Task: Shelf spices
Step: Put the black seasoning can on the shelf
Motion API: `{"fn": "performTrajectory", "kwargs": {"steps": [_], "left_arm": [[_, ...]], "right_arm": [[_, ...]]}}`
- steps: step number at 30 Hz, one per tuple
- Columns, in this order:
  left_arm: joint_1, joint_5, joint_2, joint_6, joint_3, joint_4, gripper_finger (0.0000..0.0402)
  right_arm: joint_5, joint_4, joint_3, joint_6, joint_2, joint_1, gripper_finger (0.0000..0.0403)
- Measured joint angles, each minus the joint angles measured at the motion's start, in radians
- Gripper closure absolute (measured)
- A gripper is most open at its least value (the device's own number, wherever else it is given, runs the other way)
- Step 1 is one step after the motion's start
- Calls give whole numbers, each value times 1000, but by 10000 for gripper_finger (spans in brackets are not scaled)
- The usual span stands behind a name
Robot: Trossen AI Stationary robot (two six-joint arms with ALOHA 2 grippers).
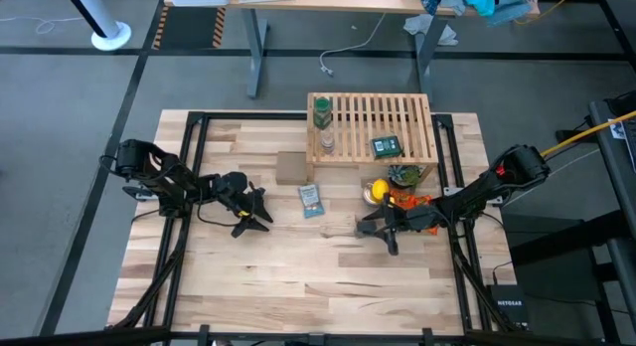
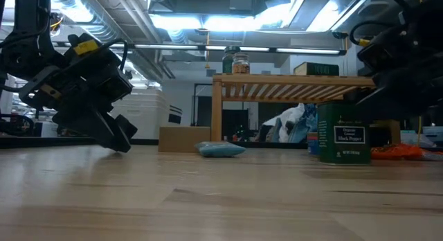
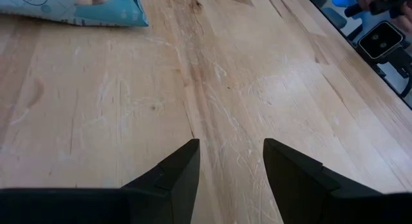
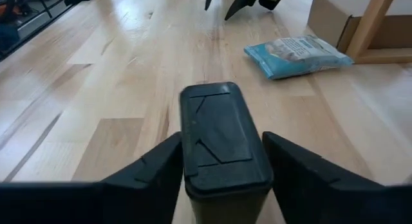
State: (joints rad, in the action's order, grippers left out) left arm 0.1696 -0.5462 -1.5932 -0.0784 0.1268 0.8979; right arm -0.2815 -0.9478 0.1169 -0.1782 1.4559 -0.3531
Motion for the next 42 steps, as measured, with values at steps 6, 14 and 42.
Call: {"fn": "performTrajectory", "kwargs": {"steps": [6, 14, 42], "left_arm": [[0, 0, 0, 0, 0, 0, 237], [0, 0, 0, 0, 0, 0, 237], [0, 108, 1, -215, 51, 171, 237]], "right_arm": [[-4, -2, 0, 3, 0, 0, 270], [1, -46, 0, 4, 0, 0, 275], [106, -223, 127, 111, -31, 3, 275]]}}
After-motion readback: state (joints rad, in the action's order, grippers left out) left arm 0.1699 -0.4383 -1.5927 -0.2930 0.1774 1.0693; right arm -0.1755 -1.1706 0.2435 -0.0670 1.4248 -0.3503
